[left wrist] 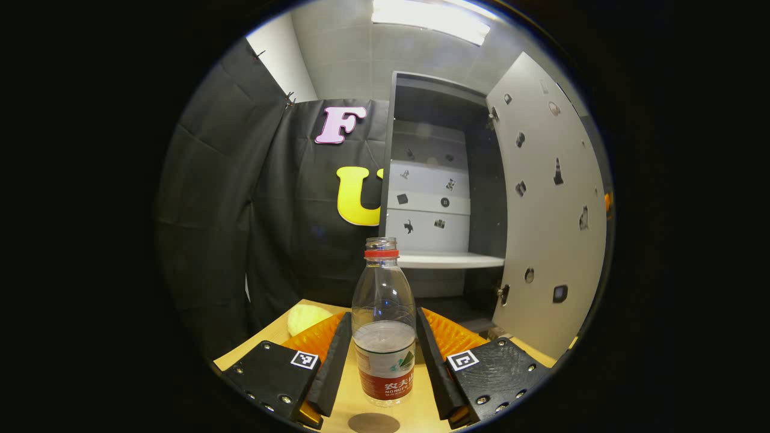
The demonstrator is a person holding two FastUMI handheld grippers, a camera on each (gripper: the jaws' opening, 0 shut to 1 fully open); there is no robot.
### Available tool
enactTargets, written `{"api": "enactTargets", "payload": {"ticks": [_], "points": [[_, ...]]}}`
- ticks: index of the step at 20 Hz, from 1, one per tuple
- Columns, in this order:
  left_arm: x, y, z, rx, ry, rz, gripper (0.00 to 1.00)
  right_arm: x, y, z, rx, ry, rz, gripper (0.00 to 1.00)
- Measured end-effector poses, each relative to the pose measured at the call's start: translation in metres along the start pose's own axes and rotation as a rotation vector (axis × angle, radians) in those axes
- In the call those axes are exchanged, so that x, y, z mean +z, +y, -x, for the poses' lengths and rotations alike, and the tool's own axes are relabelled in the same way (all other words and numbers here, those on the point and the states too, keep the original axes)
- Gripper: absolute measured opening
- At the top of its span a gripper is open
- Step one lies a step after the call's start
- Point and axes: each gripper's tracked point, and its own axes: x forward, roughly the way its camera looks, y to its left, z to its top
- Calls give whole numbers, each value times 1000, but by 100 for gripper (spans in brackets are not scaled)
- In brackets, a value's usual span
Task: Open the cabinet door with the right hand, grasp the bottle in the cabinet with the left hand and place it on the coaster, then close the cabinet door with the right hand.
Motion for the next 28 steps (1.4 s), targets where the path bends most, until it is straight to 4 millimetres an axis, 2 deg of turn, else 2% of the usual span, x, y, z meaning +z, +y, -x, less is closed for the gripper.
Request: {"api": "enactTargets", "payload": {"ticks": [6,9,13,18,21,23,28], "points": [[-56,17,6,18,74,73,60,-5,-1,19,-58,15,30,98],[-83,20,8,23,110,74,60,-10,1,24,-71,30,46,98],[-109,19,8,16,138,58,60,-15,3,30,-80,43,61,98],[-133,14,6,11,151,39,60,-16,4,36,-90,50,87,98],[-146,16,14,20,174,58,60,-18,7,37,-88,57,87,98],[-142,17,21,24,156,57,60,-18,12,38,-81,58,95,98],[-149,15,29,31,187,49,62,-16,24,42,-62,51,99,98]]}}
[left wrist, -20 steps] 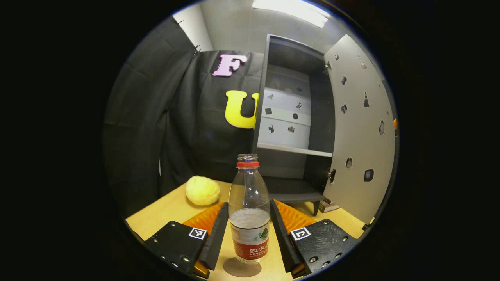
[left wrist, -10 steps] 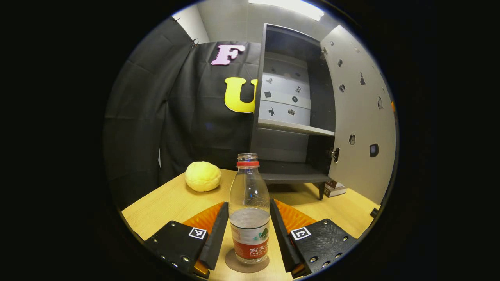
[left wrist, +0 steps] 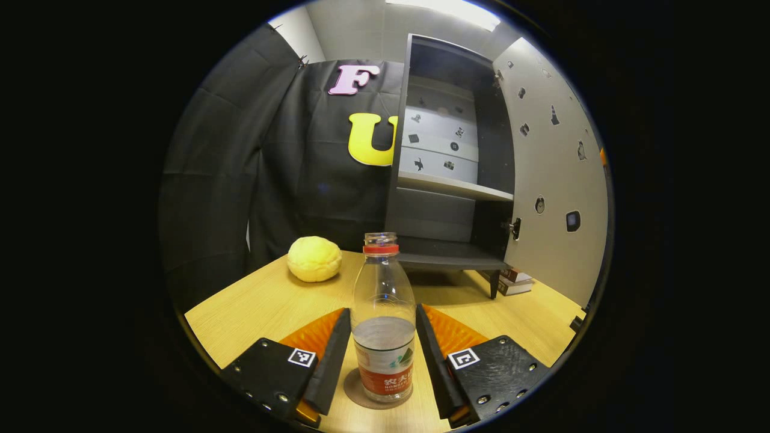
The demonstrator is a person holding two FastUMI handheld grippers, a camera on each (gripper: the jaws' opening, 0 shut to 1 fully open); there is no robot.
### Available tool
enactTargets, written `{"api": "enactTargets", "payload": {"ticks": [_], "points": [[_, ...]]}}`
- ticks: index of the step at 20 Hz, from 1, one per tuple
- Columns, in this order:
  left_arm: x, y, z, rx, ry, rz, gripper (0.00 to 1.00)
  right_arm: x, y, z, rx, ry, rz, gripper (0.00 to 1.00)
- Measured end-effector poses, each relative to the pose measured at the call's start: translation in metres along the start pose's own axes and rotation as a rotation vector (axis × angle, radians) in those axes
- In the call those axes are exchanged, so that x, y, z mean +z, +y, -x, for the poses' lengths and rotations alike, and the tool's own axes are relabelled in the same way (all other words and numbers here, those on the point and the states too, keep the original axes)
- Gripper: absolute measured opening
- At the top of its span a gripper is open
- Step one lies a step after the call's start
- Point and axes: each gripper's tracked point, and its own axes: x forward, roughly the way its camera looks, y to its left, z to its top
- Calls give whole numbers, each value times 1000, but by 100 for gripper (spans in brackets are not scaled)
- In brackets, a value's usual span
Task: Open the cabinet door with the right hand, grasp the bottle in the cabinet with the left hand and place it on the coaster, then close the cabinet door with the right hand.
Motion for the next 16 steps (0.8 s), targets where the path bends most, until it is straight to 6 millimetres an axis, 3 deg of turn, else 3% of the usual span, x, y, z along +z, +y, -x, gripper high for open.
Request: {"api": "enactTargets", "payload": {"ticks": [4,7,8,9,10,14,15,16], "points": [[-1,-5,11,2,30,-25,63,5,5,-2,33,-21,6,94],[9,-11,16,19,16,-53,63,6,2,-9,68,-23,8,94],[12,-14,18,21,7,-59,63,5,-1,-11,77,-24,2,98],[15,-18,17,25,2,-65,63,3,-4,-15,83,-21,-5,94],[17,-20,17,35,3,-69,63,0,-6,-16,94,-13,-8,99],[33,-31,24,58,-20,-73,63,-2,-14,-23,118,-10,-20,98],[36,-33,28,60,-24,-81,63,-2,-14,-24,128,-9,-29,94],[41,-37,30,62,-30,-88,63,-2,-15,-26,136,-10,-33,99]]}}
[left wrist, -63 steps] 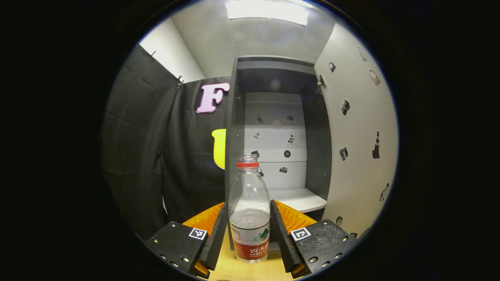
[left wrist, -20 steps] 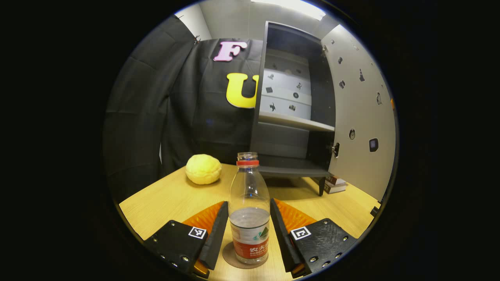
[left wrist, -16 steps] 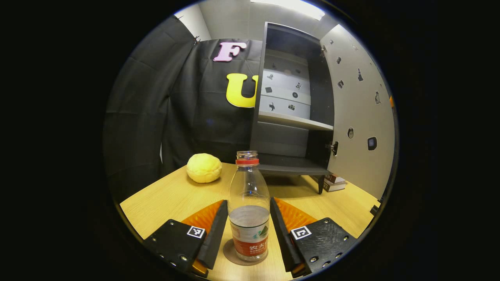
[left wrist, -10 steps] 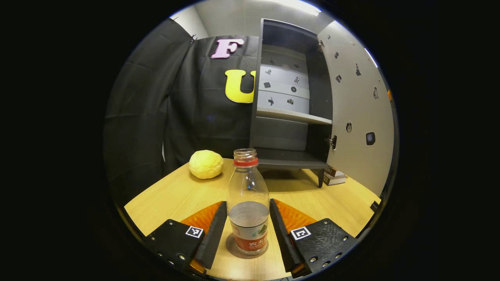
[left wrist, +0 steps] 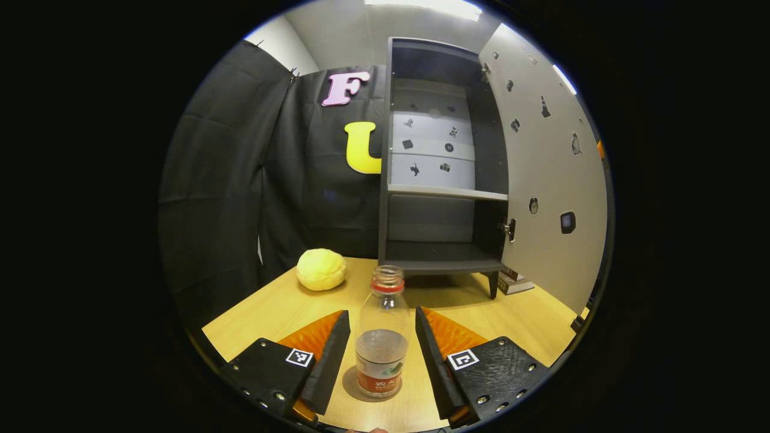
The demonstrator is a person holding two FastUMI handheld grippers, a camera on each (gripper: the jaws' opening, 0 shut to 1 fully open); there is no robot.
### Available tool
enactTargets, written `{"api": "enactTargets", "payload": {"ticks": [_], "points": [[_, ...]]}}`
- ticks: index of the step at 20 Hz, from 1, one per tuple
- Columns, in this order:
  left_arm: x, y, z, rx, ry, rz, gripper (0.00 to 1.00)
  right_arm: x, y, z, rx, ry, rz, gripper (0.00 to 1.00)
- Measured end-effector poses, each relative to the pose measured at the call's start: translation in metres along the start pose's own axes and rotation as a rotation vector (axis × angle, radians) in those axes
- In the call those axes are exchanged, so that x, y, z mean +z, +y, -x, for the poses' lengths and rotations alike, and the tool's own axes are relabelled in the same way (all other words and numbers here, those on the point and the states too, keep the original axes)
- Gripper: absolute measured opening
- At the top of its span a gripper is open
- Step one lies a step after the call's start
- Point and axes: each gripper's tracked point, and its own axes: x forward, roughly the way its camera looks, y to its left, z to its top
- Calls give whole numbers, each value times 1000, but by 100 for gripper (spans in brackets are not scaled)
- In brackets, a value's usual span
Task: Open the cabinet door with the right hand, grasp the bottle in the cabinet with the left hand and place it on the coaster, then close the cabinet door with the right hand.
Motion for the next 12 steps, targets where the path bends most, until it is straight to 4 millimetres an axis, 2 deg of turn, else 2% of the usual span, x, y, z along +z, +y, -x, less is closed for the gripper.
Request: {"api": "enactTargets", "payload": {"ticks": [6,7,8,10,11,12], "points": [[37,-8,16,30,-33,-23,63,8,-10,-11,41,-25,-27,98],[48,-10,20,35,-45,-30,58,11,-10,-14,51,-28,-35,98],[60,-12,24,43,-57,-39,63,14,-10,-16,64,-30,-47,98],[85,-17,31,49,-75,-47,63,19,-9,-20,98,-16,-69,98],[99,-18,33,60,-82,-54,63,23,-7,-24,120,-12,-81,93],[112,-19,36,73,-87,-65,63,28,-4,-26,144,-14,-92,98]]}}
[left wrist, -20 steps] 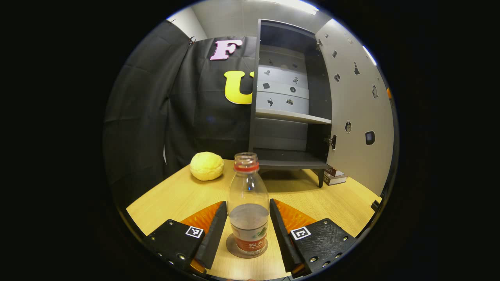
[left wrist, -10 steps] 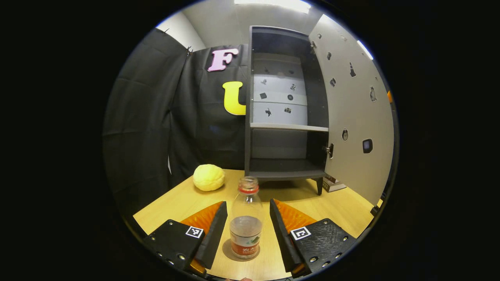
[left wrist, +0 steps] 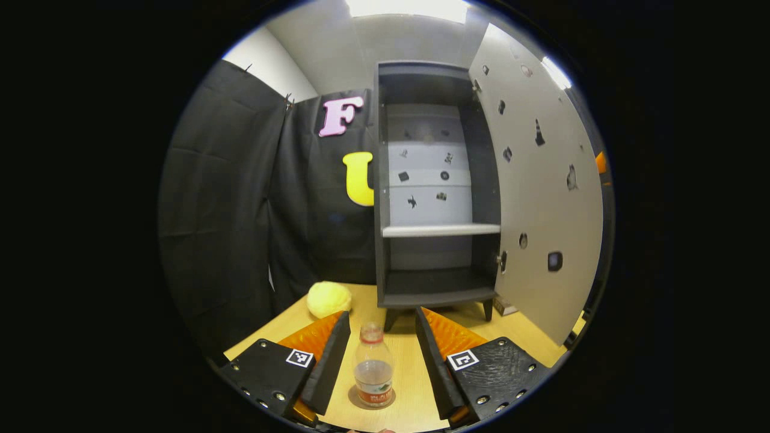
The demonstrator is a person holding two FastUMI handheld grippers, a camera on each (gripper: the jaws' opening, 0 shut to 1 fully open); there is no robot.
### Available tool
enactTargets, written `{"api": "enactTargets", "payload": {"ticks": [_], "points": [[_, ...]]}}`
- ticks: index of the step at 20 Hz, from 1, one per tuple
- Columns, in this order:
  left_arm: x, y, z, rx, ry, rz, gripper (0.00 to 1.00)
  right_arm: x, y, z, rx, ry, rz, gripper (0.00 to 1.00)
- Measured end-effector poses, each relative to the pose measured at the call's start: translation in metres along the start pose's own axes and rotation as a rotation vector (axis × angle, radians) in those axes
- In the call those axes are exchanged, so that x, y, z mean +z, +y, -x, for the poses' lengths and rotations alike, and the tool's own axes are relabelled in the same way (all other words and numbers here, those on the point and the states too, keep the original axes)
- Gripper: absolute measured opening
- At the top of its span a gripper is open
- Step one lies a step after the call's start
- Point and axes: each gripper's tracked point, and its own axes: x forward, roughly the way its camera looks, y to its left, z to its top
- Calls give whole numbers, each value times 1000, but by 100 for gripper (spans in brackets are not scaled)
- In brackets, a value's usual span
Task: Open the cabinet door with the right hand, grasp the bottle in the cabinet with the left hand and place it on the coaster, then close the cabinet door with the right hand.
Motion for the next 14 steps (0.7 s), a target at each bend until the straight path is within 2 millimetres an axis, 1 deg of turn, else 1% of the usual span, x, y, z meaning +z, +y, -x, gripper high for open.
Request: {"api": "enactTargets", "payload": {"ticks": [1,3,4,5,6,7,8,9,10,11,12,14], "points": [[13,1,3,16,-7,-12,63,4,3,-3,24,-1,-9,98],[38,-4,13,22,-23,-15,63,9,10,-9,81,5,-17,98],[47,-4,19,32,-27,-11,63,10,14,-9,111,13,-14,98],[57,-4,25,45,-32,-11,58,11,20,-11,144,20,-6,98],[64,1,32,71,-35,-14,63,11,26,-12,176,24,6,98],[72,4,38,92,-42,-17,63,11,31,-12,198,25,21,93],[76,7,45,111,-45,-20,63,12,35,-13,216,22,35,93],[81,9,49,122,-50,-25,63,13,42,-13,235,20,46,98],[86,15,53,139,-56,-36,58,13,50,-12,255,19,53,98],[90,23,57,157,-64,-47,58,15,51,-11,250,11,75,93],[92,29,61,174,-69,-53,58,16,51,-11,248,2,98,96],[94,39,65,191,-70,-42,58,17,55,-13,233,-6,123,96]]}}
